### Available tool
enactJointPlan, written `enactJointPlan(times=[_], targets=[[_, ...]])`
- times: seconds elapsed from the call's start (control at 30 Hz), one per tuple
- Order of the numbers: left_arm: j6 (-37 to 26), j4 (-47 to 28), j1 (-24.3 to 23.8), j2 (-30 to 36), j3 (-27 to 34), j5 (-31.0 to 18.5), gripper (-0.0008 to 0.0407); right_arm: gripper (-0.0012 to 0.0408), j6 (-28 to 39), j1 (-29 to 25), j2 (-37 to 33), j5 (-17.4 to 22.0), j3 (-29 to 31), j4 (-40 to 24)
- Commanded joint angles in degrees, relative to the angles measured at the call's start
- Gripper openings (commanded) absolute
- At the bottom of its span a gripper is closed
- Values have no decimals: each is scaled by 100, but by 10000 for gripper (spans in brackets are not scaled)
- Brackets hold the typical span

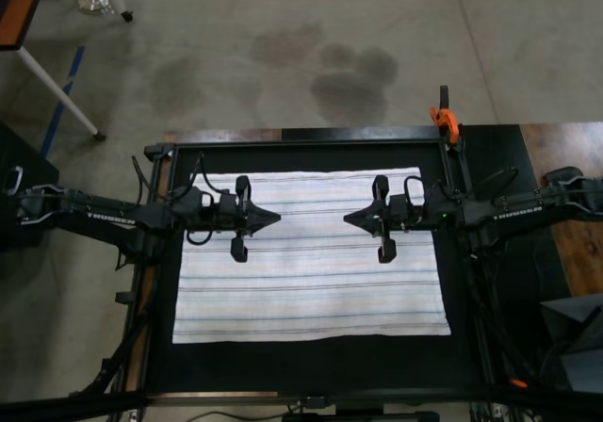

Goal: Fold the towel

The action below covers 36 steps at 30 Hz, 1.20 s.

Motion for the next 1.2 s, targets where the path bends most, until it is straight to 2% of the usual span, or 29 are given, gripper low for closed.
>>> enactJointPlan(times=[0.0, 0.5, 1.17], targets=[[-2, -17, 0, 398, -7, -2, 0, 0, -2, -2, 0, 4, -7, -125], [-4, -328, 0, 400, -15, -2, 0, 0, -2, -2, -33, 2, -7, -433], [-2, -345, 0, 398, -17, -2, 0, 0, 0, -2, -28, 2, -7, -472]])
